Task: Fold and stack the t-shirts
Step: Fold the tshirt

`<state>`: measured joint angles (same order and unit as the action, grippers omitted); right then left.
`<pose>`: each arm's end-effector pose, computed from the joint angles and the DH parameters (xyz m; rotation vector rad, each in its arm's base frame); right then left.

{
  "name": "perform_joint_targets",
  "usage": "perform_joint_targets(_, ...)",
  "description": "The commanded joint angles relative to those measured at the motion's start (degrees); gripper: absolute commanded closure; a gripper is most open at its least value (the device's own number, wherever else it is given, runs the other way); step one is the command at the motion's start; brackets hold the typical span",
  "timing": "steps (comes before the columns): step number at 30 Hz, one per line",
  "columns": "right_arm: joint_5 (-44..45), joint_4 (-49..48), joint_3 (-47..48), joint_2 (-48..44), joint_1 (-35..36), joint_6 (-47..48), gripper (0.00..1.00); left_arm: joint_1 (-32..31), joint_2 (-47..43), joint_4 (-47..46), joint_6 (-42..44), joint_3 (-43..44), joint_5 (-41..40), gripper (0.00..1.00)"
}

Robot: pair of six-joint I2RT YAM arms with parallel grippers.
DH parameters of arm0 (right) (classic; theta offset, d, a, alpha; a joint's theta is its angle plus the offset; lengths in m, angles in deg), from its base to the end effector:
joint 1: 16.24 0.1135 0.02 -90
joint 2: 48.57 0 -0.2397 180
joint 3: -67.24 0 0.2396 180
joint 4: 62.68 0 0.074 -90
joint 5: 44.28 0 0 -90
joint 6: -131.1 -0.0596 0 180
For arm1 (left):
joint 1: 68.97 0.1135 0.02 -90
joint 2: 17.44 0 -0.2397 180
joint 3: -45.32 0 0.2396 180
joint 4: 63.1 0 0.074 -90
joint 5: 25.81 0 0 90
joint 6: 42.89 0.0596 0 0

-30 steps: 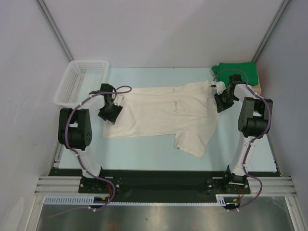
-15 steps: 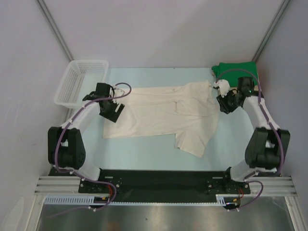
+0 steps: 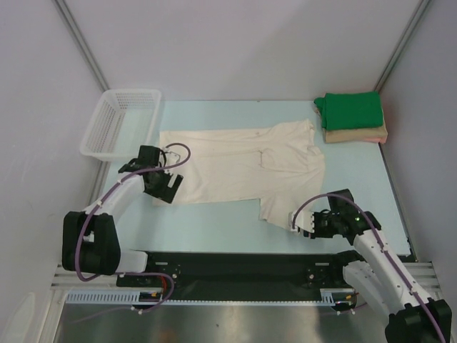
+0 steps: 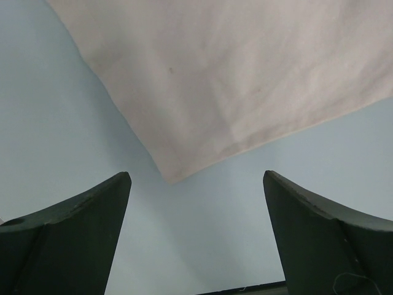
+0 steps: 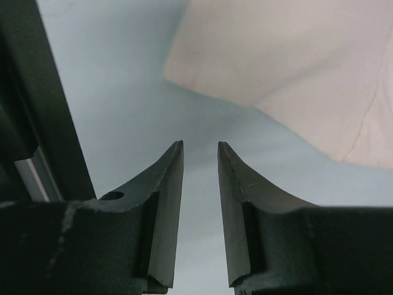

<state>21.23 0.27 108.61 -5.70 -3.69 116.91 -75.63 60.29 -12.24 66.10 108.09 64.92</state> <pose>0.1305 0.0544 0.1546 -1.8594 1.7341 0.1673 0.2534 -0.0304 0.1640 0.6075 2.6516 0.0453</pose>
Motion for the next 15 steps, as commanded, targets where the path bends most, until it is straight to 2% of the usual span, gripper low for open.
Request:
perform_joint_targets(1,-1.0,1.0,-0.8,-0.2,2.3,5.9,0.66,2.5,0.8,-2.3,-4.5,1.5,2.8,0.03)
perform_joint_targets(6,-2.9,-1.9,0.6,5.3,3.4,7.4,0.66,4.3,2.3,-2.3,-5.2,3.1,1.4,0.04)
perform_joint_targets(15,-5.0,-3.0,4.9,17.2,9.9,8.0,0.69,4.5,2.9,-3.4,-4.0,2.4,-2.8,0.07)
